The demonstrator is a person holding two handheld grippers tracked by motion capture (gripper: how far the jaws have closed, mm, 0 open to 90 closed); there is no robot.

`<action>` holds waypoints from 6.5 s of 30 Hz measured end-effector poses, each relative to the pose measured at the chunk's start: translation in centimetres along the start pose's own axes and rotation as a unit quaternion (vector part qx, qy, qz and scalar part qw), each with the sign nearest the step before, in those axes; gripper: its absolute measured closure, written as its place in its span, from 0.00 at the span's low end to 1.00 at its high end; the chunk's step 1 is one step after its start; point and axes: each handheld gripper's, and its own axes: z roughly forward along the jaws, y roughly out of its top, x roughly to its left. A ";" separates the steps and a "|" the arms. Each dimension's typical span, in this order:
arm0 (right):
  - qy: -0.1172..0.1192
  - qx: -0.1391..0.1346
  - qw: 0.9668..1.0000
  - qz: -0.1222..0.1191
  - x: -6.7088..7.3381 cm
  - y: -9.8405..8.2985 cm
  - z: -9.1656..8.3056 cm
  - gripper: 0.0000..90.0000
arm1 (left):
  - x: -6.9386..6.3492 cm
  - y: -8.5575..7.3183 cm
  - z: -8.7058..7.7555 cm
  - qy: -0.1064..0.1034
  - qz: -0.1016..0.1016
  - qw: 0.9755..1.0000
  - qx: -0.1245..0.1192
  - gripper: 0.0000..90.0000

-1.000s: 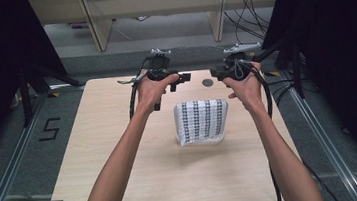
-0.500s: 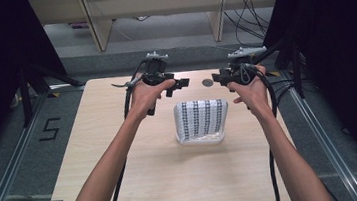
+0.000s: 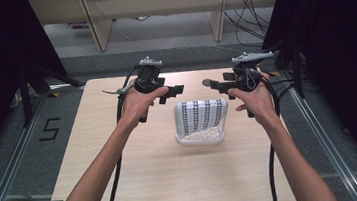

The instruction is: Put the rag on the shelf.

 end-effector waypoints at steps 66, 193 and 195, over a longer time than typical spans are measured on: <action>0.037 -0.038 0.998 -0.037 6.2 -5.4 -5.4 0.27 | -4.9 -8.1 -8.0 -0.066 0.046 0.996 -0.046 0.22; 0.085 0.059 0.994 -0.034 9.5 -20.9 -3.0 0.24 | -4.3 -26.5 -7.7 -0.024 0.054 0.998 0.021 0.20; 0.081 0.065 0.993 -0.048 9.5 -21.2 -3.0 0.24 | -4.3 -26.7 -7.6 -0.016 0.064 0.997 0.027 0.20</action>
